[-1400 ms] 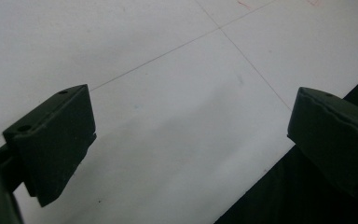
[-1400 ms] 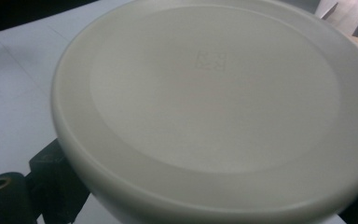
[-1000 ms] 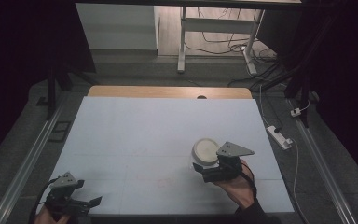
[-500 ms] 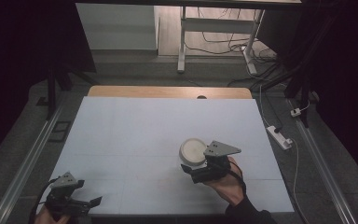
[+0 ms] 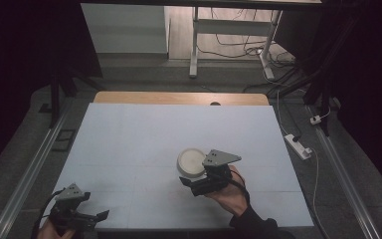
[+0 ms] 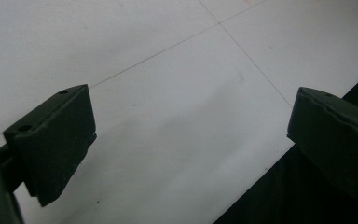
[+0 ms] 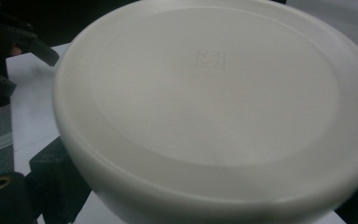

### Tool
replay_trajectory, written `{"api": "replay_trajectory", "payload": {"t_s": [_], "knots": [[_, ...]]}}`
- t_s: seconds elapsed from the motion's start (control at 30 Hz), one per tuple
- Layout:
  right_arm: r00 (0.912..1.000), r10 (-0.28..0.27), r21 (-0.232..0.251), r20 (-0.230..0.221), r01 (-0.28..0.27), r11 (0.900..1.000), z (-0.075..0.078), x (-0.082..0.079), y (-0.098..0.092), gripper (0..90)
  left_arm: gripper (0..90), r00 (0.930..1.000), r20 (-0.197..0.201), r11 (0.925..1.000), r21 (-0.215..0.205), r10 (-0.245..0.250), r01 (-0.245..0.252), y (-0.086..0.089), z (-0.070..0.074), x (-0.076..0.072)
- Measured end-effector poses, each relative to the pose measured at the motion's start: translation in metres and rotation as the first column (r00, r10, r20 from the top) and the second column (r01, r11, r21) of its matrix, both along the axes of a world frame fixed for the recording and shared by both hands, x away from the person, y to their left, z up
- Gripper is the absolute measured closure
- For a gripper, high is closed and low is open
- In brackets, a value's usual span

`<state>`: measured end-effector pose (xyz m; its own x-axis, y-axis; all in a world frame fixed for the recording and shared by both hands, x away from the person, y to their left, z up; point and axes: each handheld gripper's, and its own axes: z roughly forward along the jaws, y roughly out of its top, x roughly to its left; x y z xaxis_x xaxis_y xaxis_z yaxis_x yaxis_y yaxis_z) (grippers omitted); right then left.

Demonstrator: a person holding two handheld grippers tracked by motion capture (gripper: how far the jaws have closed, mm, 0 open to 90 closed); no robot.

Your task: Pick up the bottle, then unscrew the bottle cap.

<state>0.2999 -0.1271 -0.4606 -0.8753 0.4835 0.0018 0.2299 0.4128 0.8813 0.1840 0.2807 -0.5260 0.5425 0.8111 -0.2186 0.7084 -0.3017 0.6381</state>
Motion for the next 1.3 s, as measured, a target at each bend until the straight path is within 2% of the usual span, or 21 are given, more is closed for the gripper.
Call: {"api": "replay_trajectory", "payload": {"t_s": [0.27,0.47,0.67,0.8,0.93,1.07,1.2,1.3], "knots": [[0.9993,0.036,-0.007,-0.008,-0.036,0.999,-0.004,-0.003,0.015,6.2,1.6,1.0000,-0.002,1.0000,0.002,-0.004,0.004,0.000,0.000,0.000],[0.9988,0.049,-0.013,-0.010,-0.049,0.999,-0.006,-0.003,0.019,6.2,1.4,1.0000,0.001,1.0000,-0.003,-0.008,0.008,0.000,0.000,0.000],[0.9985,0.053,-0.014,-0.012,-0.053,0.998,-0.006,-0.002,0.019,6.2,0.0,0.9999,0.013,0.9997,-0.026,-0.004,0.004,0.002,0.002,-0.001],[0.9982,0.058,-0.008,-0.015,-0.058,0.998,-0.005,-0.003,0.019,6.2,0.0,0.9993,0.037,0.9980,-0.063,-0.010,0.012,0.004,0.003,0.000],[0.9980,0.062,-0.009,-0.012,-0.062,0.998,-0.004,-0.004,0.019,6.2,0.0,0.9988,0.047,0.9973,-0.072,-0.013,0.016,0.003,0.006,0.002],[0.9979,0.063,-0.008,-0.013,-0.063,0.998,-0.004,-0.004,0.018,6.2,0.0,0.9958,0.078,0.9948,-0.086,-0.048,0.054,-0.001,0.011,0.007],[0.9977,0.066,-0.008,-0.015,-0.066,0.998,-0.004,-0.004,0.018,6.2,0.0,0.9930,0.088,0.9921,-0.090,-0.079,0.087,-0.007,0.014,0.011],[0.9975,0.069,-0.007,-0.017,-0.069,0.998,-0.004,-0.004,0.018,6.2,0.0,0.9884,0.104,0.9876,-0.100,-0.110,0.121,-0.014,0.017,0.015]]}}
